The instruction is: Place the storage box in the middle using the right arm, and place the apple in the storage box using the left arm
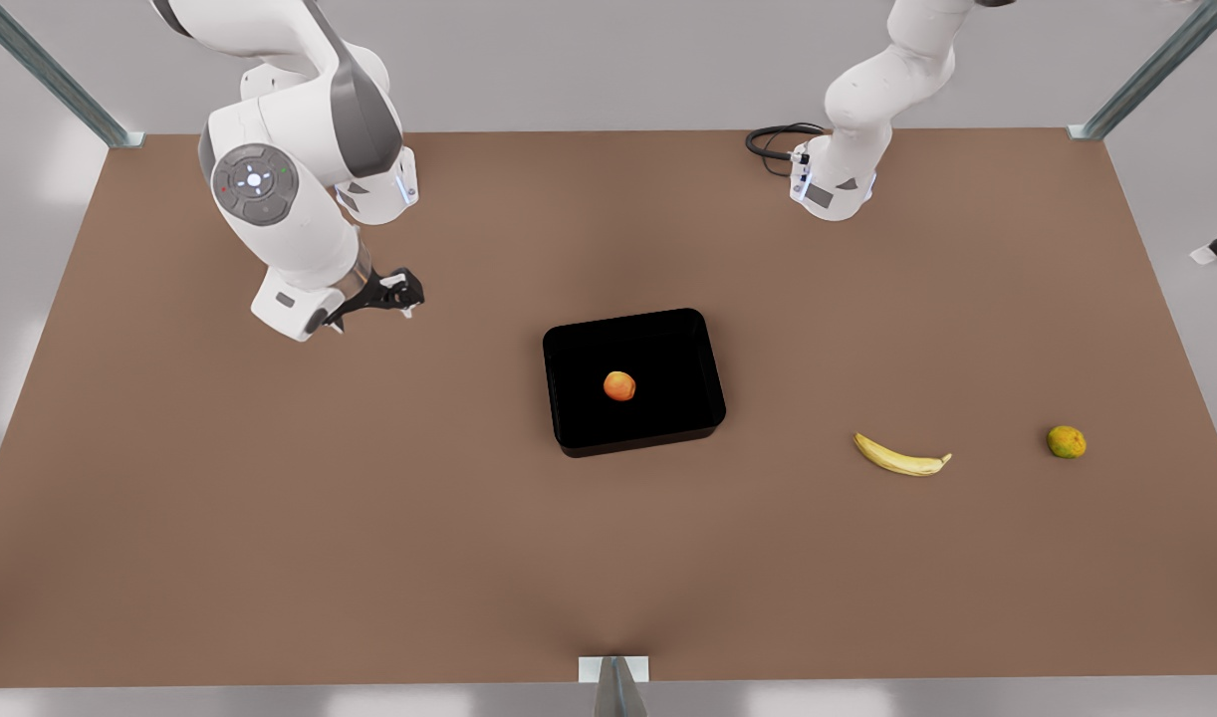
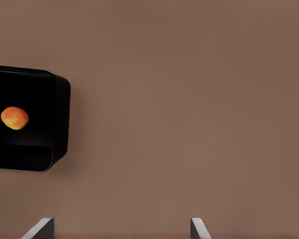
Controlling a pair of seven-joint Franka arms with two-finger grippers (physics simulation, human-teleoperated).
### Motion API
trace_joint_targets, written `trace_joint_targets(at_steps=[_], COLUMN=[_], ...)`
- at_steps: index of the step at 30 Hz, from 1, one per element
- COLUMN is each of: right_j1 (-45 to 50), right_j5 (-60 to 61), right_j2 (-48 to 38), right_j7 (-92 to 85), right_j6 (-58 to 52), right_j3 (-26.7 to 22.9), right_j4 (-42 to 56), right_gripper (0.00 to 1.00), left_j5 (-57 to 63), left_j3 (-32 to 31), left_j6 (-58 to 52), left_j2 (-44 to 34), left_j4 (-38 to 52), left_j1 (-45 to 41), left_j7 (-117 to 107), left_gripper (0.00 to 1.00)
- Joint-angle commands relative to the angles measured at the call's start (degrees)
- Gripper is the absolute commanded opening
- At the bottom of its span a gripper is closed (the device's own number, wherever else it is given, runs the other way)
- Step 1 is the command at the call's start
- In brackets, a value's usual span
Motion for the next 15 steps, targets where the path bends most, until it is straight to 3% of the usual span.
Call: trace_joint_targets(at_steps=[1,4,7,15], right_j1=[-0.1,0.0,0.0,0.0], right_j5=[0.0,-0.1,-0.1,0.0], right_j2=[0.0,1.0,1.2,1.2], right_j7=[0.0,0.0,0.0,0.0], right_j6=[0.0,0.2,0.2,0.0], right_j3=[0.0,0.1,0.0,0.1], right_j4=[0.0,0.0,-0.1,0.1], right_gripper=[1.00,1.00,1.00,1.00], left_j5=[1.3,2.3,2.3,2.1], left_j3=[0.0,0.1,0.1,-0.1], left_j6=[0.1,-1.0,-0.2,0.2], left_j2=[0.1,4.8,10.0,9.7], left_j4=[0.0,1.9,3.8,3.2], left_j1=[-37.8,-45.7,-45.8,-44.9], left_j7=[0.0,-0.6,-1.3,-1.3], left_gripper=[1.00,1.00,1.00,1.00])
